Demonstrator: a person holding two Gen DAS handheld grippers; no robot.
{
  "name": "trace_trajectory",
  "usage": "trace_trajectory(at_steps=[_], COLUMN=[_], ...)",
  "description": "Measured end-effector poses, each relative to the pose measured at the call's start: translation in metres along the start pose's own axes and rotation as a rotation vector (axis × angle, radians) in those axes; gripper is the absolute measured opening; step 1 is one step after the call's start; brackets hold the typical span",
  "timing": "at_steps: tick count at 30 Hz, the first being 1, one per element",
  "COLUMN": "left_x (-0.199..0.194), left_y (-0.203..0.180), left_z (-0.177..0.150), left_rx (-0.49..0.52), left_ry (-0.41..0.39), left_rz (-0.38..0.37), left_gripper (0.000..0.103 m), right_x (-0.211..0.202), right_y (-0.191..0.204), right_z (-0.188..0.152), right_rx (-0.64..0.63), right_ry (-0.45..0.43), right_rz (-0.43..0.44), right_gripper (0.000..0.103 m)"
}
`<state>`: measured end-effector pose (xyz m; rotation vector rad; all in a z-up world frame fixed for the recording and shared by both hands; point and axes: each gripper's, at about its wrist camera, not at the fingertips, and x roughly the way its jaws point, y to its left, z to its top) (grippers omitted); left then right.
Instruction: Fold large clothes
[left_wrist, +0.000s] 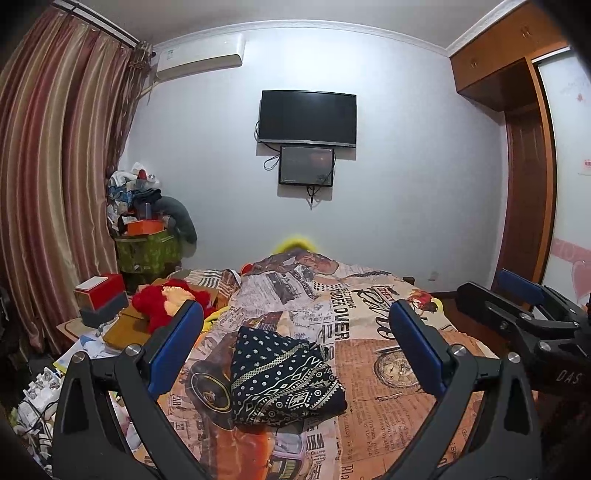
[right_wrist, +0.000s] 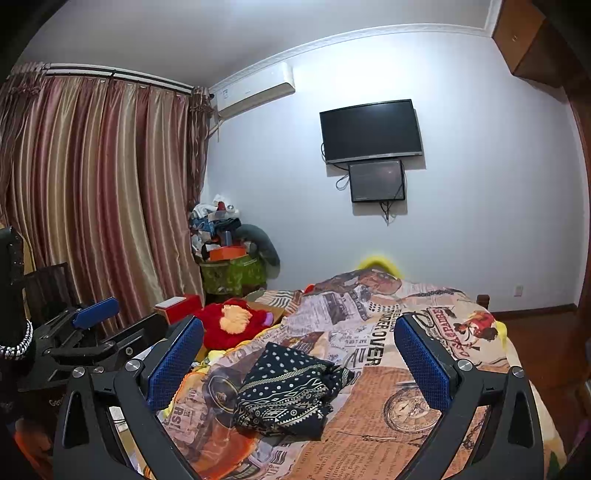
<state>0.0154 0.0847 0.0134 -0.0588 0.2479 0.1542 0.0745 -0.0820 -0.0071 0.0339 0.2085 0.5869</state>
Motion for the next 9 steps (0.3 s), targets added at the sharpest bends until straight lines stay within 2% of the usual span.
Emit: trace_trajectory(at_steps=[9], left_x=[0.0007], left_y=[-0.0008], left_z=[0.0004], left_rx=[-0.002], left_ry=[0.0], left_rz=[0.0], left_gripper=[0.101], right_x=[-0.0015], right_y=[-0.0001], right_z=[0.0008], right_rx=[0.002], right_ry=[0.001], right_rz=[-0.002], right_gripper=[0.103])
